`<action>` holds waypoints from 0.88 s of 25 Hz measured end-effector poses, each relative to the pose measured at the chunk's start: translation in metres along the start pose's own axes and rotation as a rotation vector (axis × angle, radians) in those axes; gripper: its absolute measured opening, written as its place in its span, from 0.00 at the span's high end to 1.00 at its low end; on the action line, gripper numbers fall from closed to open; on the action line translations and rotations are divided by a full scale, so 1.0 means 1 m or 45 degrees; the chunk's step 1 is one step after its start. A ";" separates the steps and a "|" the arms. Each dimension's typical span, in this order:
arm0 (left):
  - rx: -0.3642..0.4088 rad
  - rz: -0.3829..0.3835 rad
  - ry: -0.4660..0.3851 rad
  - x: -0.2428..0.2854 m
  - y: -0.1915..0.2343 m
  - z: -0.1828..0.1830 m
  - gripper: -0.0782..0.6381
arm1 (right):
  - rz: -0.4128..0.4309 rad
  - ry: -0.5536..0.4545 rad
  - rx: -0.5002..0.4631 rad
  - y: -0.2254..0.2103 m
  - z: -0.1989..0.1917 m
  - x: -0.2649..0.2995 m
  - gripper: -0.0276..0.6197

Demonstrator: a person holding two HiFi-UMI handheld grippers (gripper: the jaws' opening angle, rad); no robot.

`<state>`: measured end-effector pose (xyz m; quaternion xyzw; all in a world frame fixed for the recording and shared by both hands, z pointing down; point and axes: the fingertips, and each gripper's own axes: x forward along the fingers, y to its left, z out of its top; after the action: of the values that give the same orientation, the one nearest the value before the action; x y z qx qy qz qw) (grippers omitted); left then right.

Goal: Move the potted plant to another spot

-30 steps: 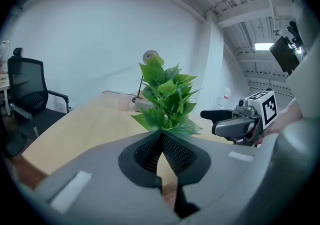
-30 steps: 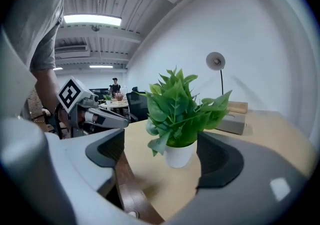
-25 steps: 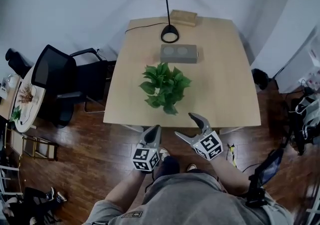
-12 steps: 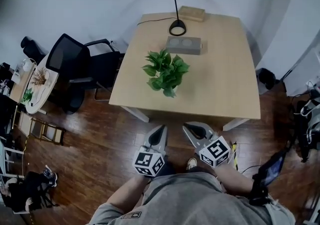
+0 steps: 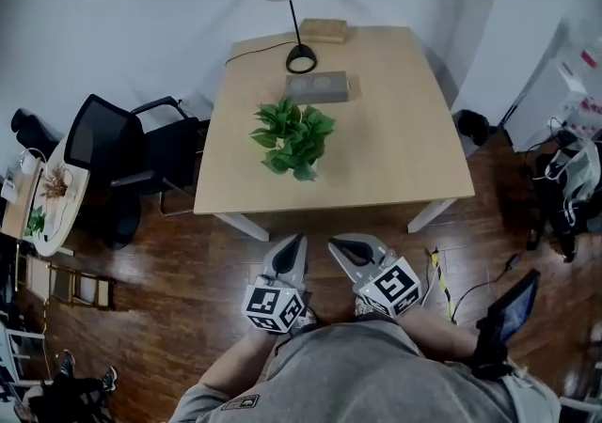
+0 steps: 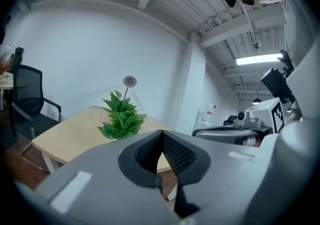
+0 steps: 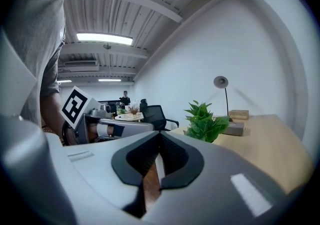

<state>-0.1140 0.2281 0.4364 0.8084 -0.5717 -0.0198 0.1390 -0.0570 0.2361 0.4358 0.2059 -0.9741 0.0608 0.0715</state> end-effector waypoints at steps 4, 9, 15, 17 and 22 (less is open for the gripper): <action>0.008 -0.087 0.025 -0.017 0.008 0.000 0.90 | -0.056 0.031 0.027 0.025 -0.006 0.012 0.95; 0.020 -0.193 0.041 -0.040 0.024 0.002 0.90 | -0.127 0.020 0.085 0.055 -0.009 0.036 0.95; 0.000 -0.210 0.059 -0.065 0.047 -0.005 0.90 | -0.185 0.034 0.143 0.075 -0.019 0.046 0.95; -0.008 -0.198 0.061 -0.069 0.051 -0.007 0.90 | -0.185 0.042 0.137 0.078 -0.019 0.046 0.95; -0.025 -0.200 0.063 -0.071 0.044 -0.008 0.90 | -0.202 0.049 0.131 0.077 -0.016 0.037 0.95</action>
<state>-0.1772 0.2827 0.4460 0.8496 -0.5026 -0.0164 0.1591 -0.1205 0.2941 0.4507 0.2847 -0.9487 0.1089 0.0839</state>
